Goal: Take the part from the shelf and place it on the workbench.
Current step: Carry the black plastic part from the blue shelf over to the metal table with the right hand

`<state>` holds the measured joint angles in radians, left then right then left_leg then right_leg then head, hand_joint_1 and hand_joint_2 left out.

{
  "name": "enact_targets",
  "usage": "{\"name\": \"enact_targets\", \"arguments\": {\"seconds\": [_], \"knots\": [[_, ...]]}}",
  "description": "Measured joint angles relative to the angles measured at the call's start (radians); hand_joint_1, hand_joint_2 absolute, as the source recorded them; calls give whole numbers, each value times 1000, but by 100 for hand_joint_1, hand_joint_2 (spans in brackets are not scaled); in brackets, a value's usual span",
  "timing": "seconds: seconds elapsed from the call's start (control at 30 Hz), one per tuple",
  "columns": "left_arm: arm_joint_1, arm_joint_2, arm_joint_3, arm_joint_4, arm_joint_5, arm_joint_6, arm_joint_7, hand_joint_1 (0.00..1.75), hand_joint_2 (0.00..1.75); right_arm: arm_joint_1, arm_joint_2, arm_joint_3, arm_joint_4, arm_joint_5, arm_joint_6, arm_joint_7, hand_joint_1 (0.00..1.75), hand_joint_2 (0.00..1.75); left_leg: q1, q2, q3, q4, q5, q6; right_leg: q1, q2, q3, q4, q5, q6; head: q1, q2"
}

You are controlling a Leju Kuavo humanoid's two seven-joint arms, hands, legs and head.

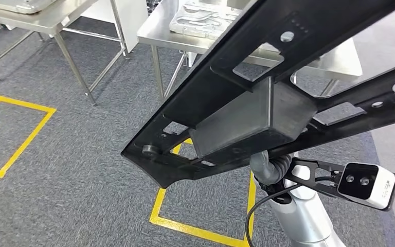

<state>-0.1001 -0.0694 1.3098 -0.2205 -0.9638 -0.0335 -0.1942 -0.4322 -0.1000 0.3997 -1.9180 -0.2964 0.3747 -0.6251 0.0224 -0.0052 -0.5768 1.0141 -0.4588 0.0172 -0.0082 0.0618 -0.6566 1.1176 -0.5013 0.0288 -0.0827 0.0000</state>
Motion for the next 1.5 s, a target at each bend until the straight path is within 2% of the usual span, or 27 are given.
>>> {"name": "enact_targets", "arguments": {"seconds": [0.07, 0.1, 0.13, 0.2, 0.23, 0.3, 0.33, 0.4, 0.47, 0.53, 0.6, 0.63, 0.67, 0.73, 0.8, 0.9, 0.97, 1.0, 1.07, 1.1, 1.13, 1.17, 1.23, 1.3, 1.37, 1.43, 1.5], "knots": [[2, 1, -2, 0, -1, -6, -2, 0, 175, 1, 1, 0, 1, 6, -3, 0, 175, 175, -3, 24, 0, 0, -1, 4, -1, -45, -67, 134, -58, 7, 0, 0], [4, 1, -3, 0, -2, -9, -2, 0, 175, 2, 2, 0, 1, 8, -6, 0, 175, 175, -4, 36, 0, 0, -3, 5, -3, -53, -88, 174, -66, 8, 0, 0], [4, 2, -4, 0, -3, -12, -2, 0, 175, 2, 2, 0, 2, 10, -9, 0, 175, 175, -5, 48, 1, 0, -4, 4, -4, -57, -90, 177, -55, 9, 0, 0], [3, 1, -6, 0, -6, -17, -2, 0, 175, 1, 2, 0, 2, 11, -14, 1, 175, 175, -5, 70, 7, 0, -8, 1, -4, -78, -34, 72, 7, 5, 0, 0], [3, 1, -7, 0, -7, -19, -3, 0, 175, -1, 2, 0, 2, 11, -15, 1, 175, 175, -8, 79, 10, 1, -11, -2, 1, -106, 3, 0, 32, 0, 0, 0], [3, 1, -8, 0, -7, -20, -4, 0, 175, -4, 3, 0, 2, 12, -17, 1, 175, 175, -13, 97, 17, 1, -18, -12, 10, -140, 48, -87, 56, -13, 0, 0], [3, 1, -8, 0, -6, -20, -5, 0, 175, -5, 4, 0, 2, 13, -18, 1, 175, 175, -15, 107, 19, 1, -20, -17, 14, -142, 52, -99, 54, -19, 0, 0], [0, 2, -8, 0, -5, -20, -7, 0, 175, -5, 4, 0, 2, 15, -21, 0, 175, 175, -15, 119, 26, 0, -26, -29, 12, -115, 51, -102, 58, -29, 0, 0], [-2, 4, -8, 0, -3, -20, -8, 0, 175, -6, 6, 1, 1, 16, -22, 0, 175, 175, -11, 78, 15, 36, -55, -39, 5, -91, 54, -109, 63, -40, 0, 0], [0, 5, -8, 0, -2, -21, -8, 0, 175, -7, 11, 2, 1, 18, -25, 0, 175, 175, -8, 25, -36, 150, -117, -45, 3, -68, 55, -111, 64, -47, 0, 0], [5, 5, -8, 0, -1, -21, -7, 0, 175, -4, 17, 4, 2, 22, -31, 0, 175, 175, -8, 15, -96, 270, -158, -47, 4, -40, 55, -110, 64, -49, 0, 0], [7, 5, -8, 0, -1, -22, -7, 0, 175, -2, 19, 5, 2, 26, -36, 0, 175, 175, -8, 14, -108, 284, -149, -46, 5, -28, 55, -108, 64, -50, 0, 0], [7, 6, -8, 0, -1, -22, -7, 0, 175, 0, 21, 5, 2, 31, -42, -1, 175, 175, -8, 14, -102, 260, -121, -45, 5, -17, 57, -107, 63, -50, 0, 0], [5, 7, -8, 0, -1, -24, -7, 0, 175, 3, 25, 6, 1, 47, -57, -5, 175, 175, -9, 9, -51, 130, -44, -37, 5, -2, 60, -102, 58, -47, 0, 0], [2, 9, -8, 0, -1, -27, -7, 0, 175, 7, 27, 6, 0, 61, -68, -11, 175, 175, -11, 1, -10, 30, -8, -27, 7, 9, 59, -96, 53, -38, 0, 0], [-1, 9, -8, 0, -1, -31, -7, 0, 175, 12, 27, 7, -2, 66, -71, -17, 175, 175, -12, -2, -4, 8, -5, -10, 7, 11, 56, -97, 53, -21, 0, 0], [-2, 9, -8, 0, -1, -37, -9, 0, 175, 12, 27, 7, -6, 69, -73, -18, 175, 175, -8, 2, 0, -1, 1, 2, 7, -12, 45, -71, 32, -10, 0, 0], [-2, 9, -8, 0, -1, -39, -11, 0, 175, 12, 27, 7, -8, 72, -75, -18, 175, 175, -6, 5, 2, -4, 3, 7, 6, -28, 26, -30, 7, -4, 0, 0], [-1, 10, -8, 0, -1, -45, -14, 0, 175, 13, 27, 7, -8, 76, -80, -21, 175, 175, -7, 10, 2, -5, 3, 11, 1, -49, -37, 99, -55, 6, 0, 0], [-1, 10, -8, 0, -1, -48, -17, 0, 175, 15, 27, 7, -8, 77, -83, -22, 175, 175, -7, 13, 1, -5, 2, 11, -2, -52, -65, 154, -72, 10, 0, 0], [0, 11, -8, 0, -1, -50, -19, 0, 175, 16, 27, 7, -8, 77, -85, -24, 175, 175, -7, 15, 2, -4, 1, 11, -5, -53, -79, 179, -71, 12, 0, 0], [0, 11, -8, 0, -1, -52, -20, 0, 175, 16, 27, 7, -8, 77, -86, -27, 175, 175, -7, 17, 3, -4, 0, 10, -7, -55, -72, 162, -50, 13, 0, 0], [0, 11, -9, 0, -2, -55, -23, 0, 175, 15, 27, 7, -8, 77, -86, -32, 175, 175, -7, 18, 7, -2, -4, 5, -7, -64, -11, 37, 19, 10, 0, 0], [0, 11, -9, 0, -4, -56, -23, 0, 175, 15, 27, 7, -8, 77, -86, -36, 175, 175, -11, 19, 9, 1, -9, -5, -1, -74, 43, -73, 55, -1, 0, 0], [0, 11, -9, 0, -4, -56, -24, 0, 175, 14, 26, 6, -8, 76, -86, -37, 175, 175, -13, 23, 9, -1, -11, -16, 5, -74, 53, -99, 53, -13, 0, 0], [0, 12, -10, 0, -4, -56, -25, 0, 175, 15, 26, 6, -9, 76, -86, -38, 175, 175, -12, 25, 12, 0, -16, -27, 2, -69, 56, -104, 56, -26, 0, 0], [-1, 13, -10, 0, -4, -56, -25, 0, 175, 14, 26, 6, -9, 76, -86, -39, 175, 175, -11, 21, -7, 50, -49, -37, -3, -66, 63, -113, 58, -39, 0, 0]]}}
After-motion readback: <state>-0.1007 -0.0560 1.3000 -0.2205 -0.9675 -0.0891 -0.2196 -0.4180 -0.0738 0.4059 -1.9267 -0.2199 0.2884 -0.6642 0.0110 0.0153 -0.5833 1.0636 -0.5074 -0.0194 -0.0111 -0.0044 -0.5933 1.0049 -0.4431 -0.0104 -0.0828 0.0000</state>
